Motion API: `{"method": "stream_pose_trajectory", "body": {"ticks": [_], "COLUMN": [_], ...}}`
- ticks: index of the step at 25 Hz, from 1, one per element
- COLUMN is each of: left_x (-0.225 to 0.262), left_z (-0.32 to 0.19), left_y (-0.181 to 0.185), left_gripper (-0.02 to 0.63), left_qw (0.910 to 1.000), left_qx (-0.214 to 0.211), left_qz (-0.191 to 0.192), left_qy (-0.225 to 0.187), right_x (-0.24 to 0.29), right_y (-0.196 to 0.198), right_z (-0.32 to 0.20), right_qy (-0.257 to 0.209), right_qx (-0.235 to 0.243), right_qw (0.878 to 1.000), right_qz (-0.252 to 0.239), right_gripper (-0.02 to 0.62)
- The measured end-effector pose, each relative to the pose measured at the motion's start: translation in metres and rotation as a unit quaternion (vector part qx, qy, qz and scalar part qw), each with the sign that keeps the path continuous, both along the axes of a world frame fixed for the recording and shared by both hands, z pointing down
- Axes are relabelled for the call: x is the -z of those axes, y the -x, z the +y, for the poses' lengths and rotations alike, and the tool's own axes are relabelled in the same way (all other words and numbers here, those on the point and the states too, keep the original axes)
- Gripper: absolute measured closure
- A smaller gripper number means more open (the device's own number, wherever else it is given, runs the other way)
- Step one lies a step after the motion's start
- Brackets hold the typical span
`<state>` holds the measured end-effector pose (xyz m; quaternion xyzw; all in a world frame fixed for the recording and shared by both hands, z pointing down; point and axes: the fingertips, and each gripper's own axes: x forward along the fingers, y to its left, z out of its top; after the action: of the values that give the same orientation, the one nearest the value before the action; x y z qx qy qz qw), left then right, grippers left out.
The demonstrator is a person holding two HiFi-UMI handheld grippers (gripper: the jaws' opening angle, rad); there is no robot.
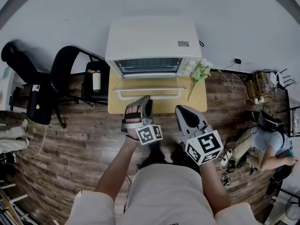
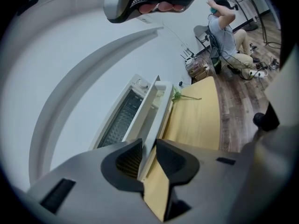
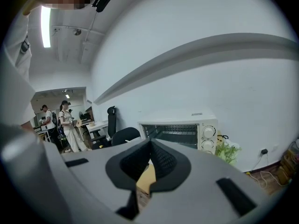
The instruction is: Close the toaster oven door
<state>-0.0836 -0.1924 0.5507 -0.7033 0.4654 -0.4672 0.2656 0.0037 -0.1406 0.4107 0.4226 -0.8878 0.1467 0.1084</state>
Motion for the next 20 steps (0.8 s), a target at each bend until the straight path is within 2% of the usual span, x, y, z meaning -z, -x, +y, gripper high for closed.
{"method": "stream_pose_trajectory", "body": {"ticks": [20], "left_x": [0.024], "left_z": [-0.025], "left_y": [-0.002], "left_gripper": [0.512], "left_qw": [0.9997], "left_qx": [-0.012], "left_qz": [0.01], "left_qy": [0.02], "right_x": [0.02], "right_y": [-0.004], "right_z": [-0.017], "right_qy": [-0.018], "right_qx": [-0.011], "right_qw": [1.0], "right_qz": [-0.004], "right_gripper": [0.597]}}
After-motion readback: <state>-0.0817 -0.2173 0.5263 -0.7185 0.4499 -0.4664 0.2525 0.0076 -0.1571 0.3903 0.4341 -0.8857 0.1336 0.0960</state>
